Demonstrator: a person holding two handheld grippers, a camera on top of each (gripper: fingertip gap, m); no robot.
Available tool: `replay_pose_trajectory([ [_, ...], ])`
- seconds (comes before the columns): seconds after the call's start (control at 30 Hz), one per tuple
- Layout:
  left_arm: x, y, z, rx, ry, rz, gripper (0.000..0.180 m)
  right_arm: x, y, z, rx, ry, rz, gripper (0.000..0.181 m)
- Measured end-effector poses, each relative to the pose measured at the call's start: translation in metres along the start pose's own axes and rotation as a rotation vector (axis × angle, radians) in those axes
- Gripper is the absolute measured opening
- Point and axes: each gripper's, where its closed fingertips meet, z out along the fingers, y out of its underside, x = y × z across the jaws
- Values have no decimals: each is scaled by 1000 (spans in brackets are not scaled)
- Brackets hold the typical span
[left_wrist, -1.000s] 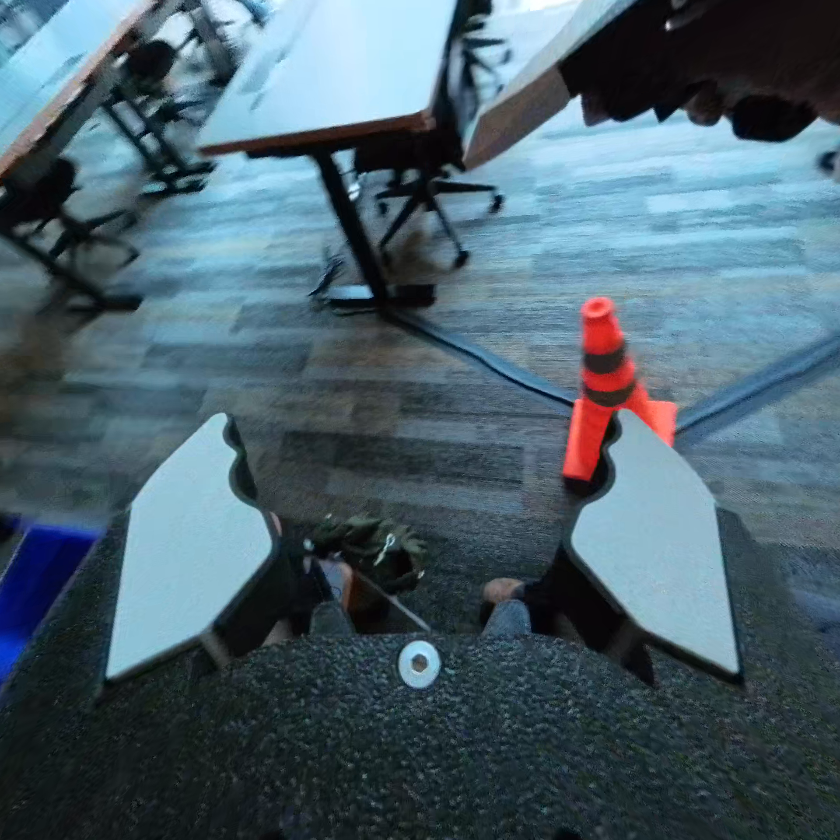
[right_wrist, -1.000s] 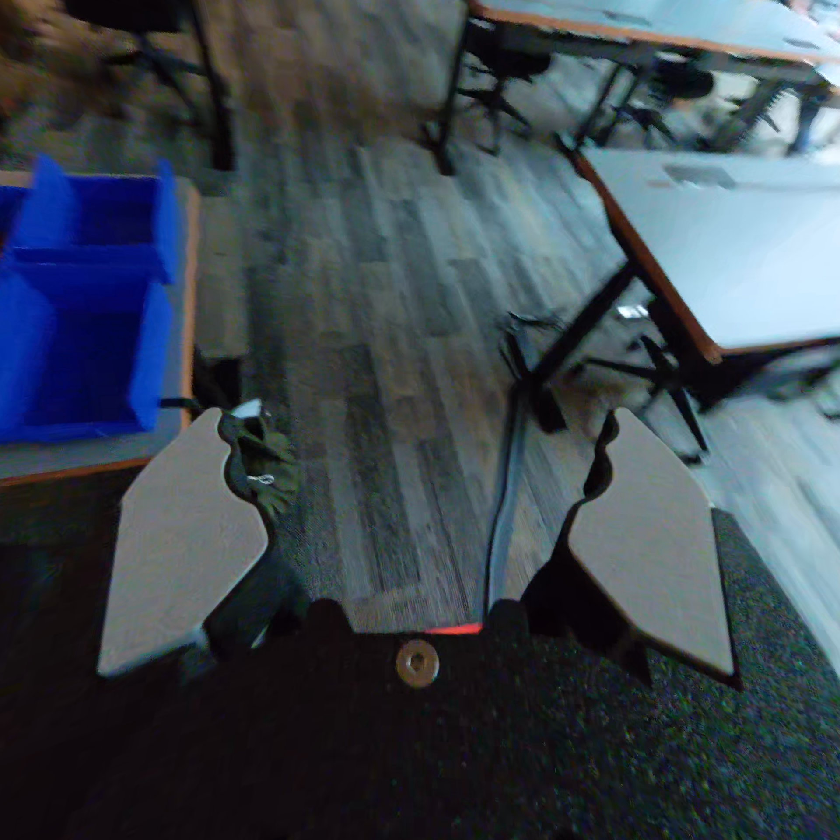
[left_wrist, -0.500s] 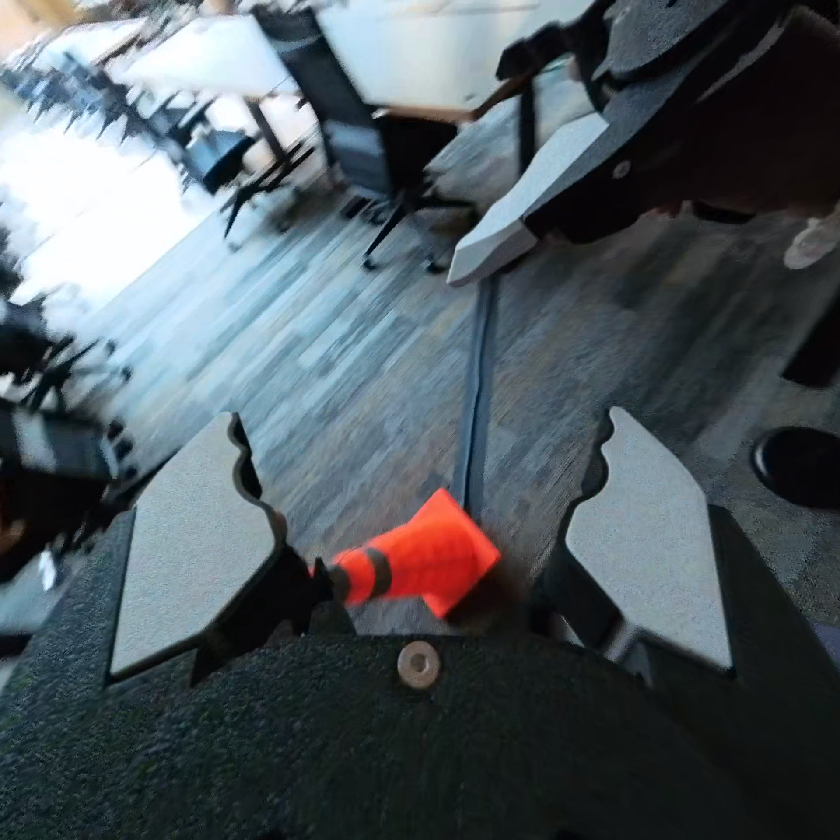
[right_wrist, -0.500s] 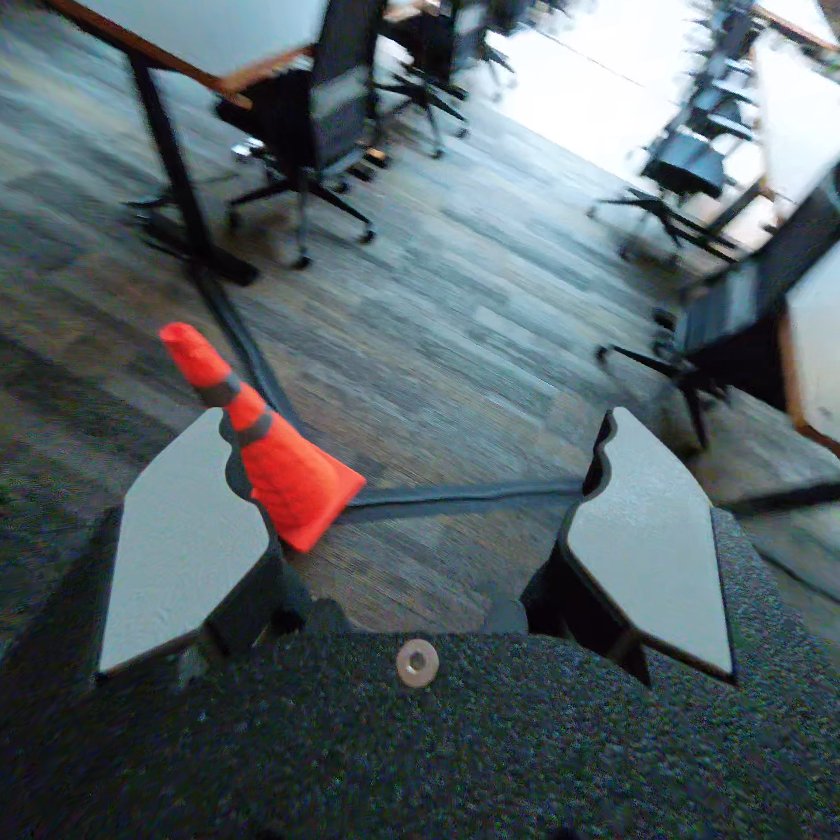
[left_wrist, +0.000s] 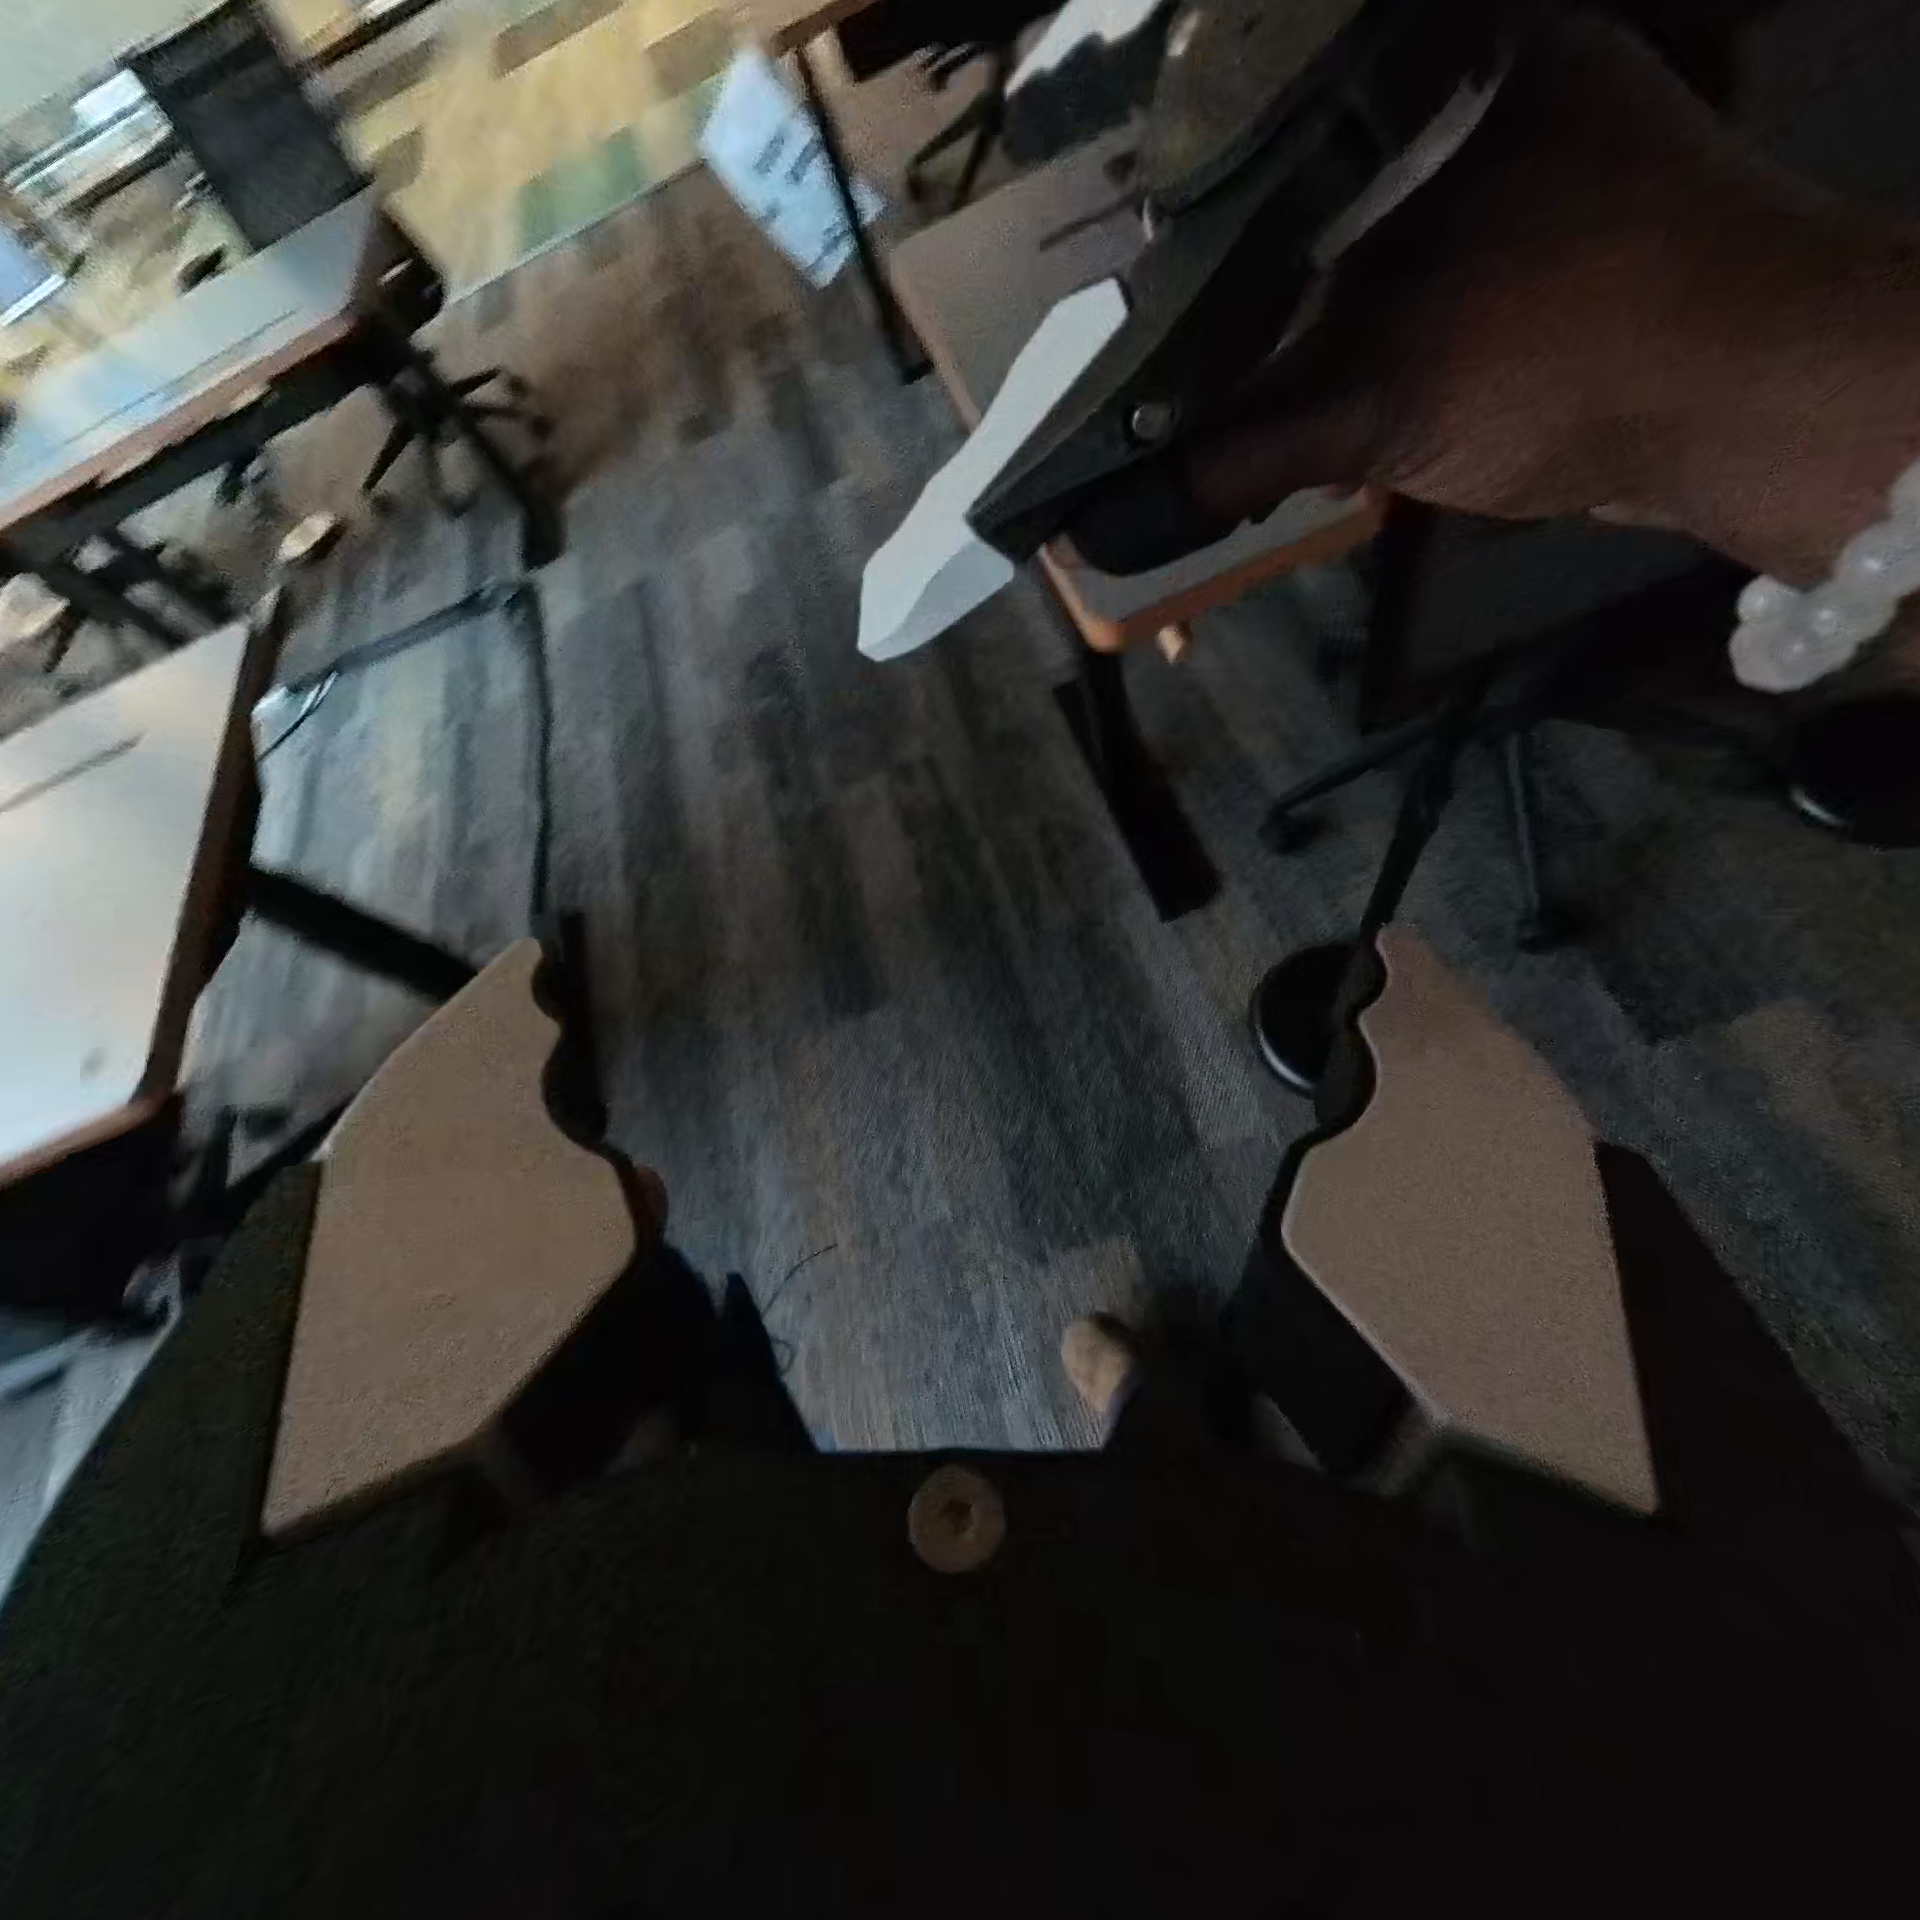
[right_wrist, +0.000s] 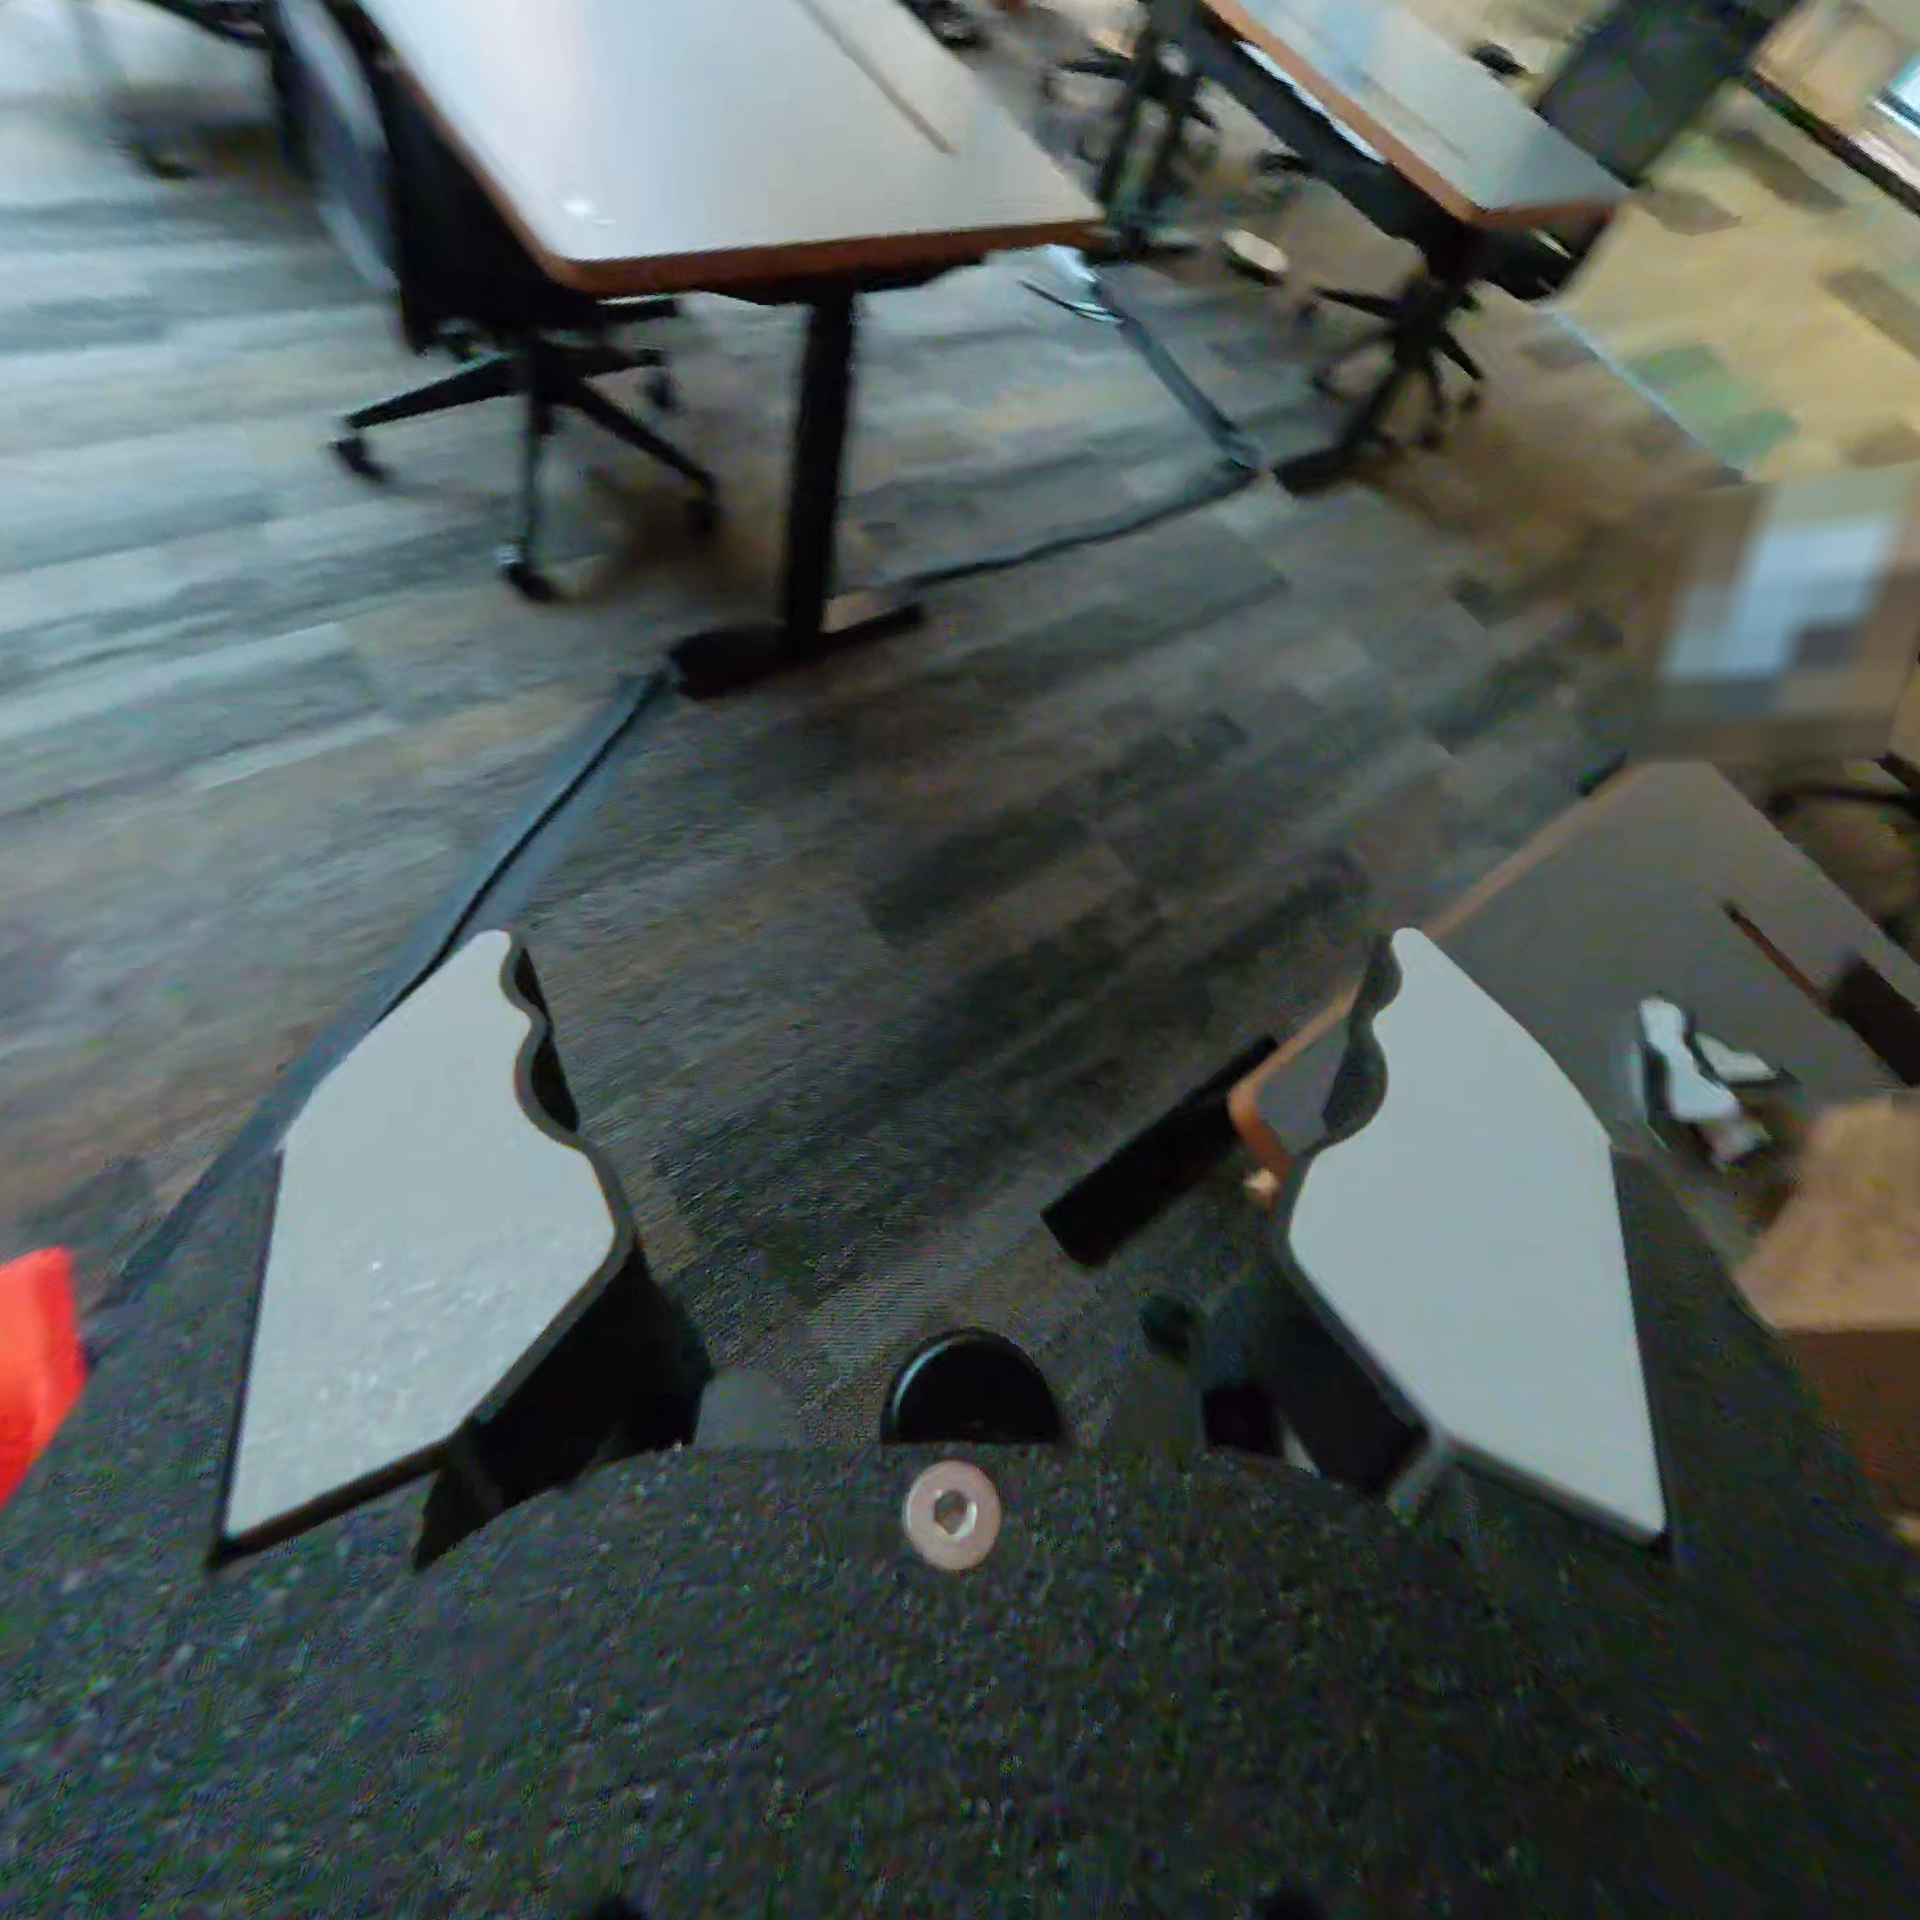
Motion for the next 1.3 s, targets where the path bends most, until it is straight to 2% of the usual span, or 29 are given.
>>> replay_pose_trajectory([
  [0.17, -54, -80, 130, 115, 167, 130, 134, 153, 2, 51, -56, 330, 230, 138],
  [0.27, -77, -137, 193, 205, 291, 124, 130, 230, 1, 71, -55, 499, 374, 134],
  [0.43, -101, -187, 324, 220, 438, 238, 126, 336, 24, 125, -108, 675, 484, 132],
  [0.63, -168, -267, 520, 207, 442, 346, 128, 498, 46, 221, -68, 834, 675, 133],
  [0.87, -262, -384, 727, 178, 470, 291, 129, 703, -28, 375, -29, 817, 650, 133],
  [1.03, -329, -452, 897, 216, 484, 268, 126, 840, -77, 534, -33, 762, 579, 133],
  [1.3, -449, -608, 1160, 293, 562, 308, 122, 1076, -159, 723, -26, 807, 635, 131],
])
